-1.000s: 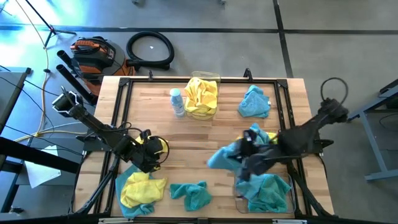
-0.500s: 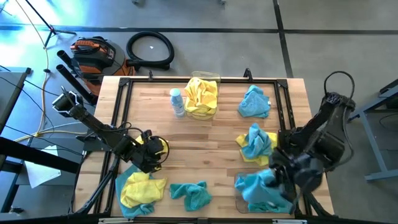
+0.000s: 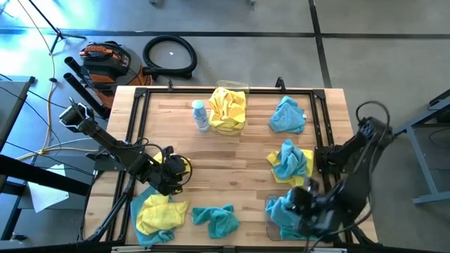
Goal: Sort microfiber towel by color & place in baskets
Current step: Put the blue towel into the bottom transparent bin
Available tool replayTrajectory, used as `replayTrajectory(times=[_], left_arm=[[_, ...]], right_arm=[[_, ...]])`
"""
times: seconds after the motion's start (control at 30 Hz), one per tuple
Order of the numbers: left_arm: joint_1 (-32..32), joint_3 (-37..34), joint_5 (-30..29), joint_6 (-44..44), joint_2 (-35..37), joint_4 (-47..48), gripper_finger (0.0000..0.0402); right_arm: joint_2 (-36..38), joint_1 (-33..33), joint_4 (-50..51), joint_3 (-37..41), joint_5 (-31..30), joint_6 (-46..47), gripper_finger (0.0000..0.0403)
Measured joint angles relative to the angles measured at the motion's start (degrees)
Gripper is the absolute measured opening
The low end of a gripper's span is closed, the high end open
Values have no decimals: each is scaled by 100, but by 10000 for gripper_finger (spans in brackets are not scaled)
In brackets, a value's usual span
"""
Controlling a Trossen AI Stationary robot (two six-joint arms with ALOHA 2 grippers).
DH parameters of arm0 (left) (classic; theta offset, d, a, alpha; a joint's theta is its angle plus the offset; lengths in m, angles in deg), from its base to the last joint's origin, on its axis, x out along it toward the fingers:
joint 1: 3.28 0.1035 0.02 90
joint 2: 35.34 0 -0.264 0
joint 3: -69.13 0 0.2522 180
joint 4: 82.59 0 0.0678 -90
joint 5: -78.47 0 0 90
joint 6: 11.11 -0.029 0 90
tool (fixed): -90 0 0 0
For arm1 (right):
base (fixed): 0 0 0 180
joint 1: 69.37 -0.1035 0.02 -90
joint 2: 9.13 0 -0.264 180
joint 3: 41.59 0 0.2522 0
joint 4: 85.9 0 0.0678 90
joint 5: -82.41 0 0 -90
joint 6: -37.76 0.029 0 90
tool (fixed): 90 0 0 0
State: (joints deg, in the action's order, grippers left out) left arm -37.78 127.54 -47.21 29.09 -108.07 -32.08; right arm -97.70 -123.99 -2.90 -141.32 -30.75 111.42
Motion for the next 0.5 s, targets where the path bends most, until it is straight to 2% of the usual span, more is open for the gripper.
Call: replayTrajectory(times=[0.2, 0.5], left_arm=[[0, 0, 2, -192, 0, -31, 129], [-1, 0, 4, -148, 0, -67, 129]], right_arm=[[-980, 100, -81, 2, 568, -20, 0], [-1848, 237, -860, 2, 539, -260, 0]])
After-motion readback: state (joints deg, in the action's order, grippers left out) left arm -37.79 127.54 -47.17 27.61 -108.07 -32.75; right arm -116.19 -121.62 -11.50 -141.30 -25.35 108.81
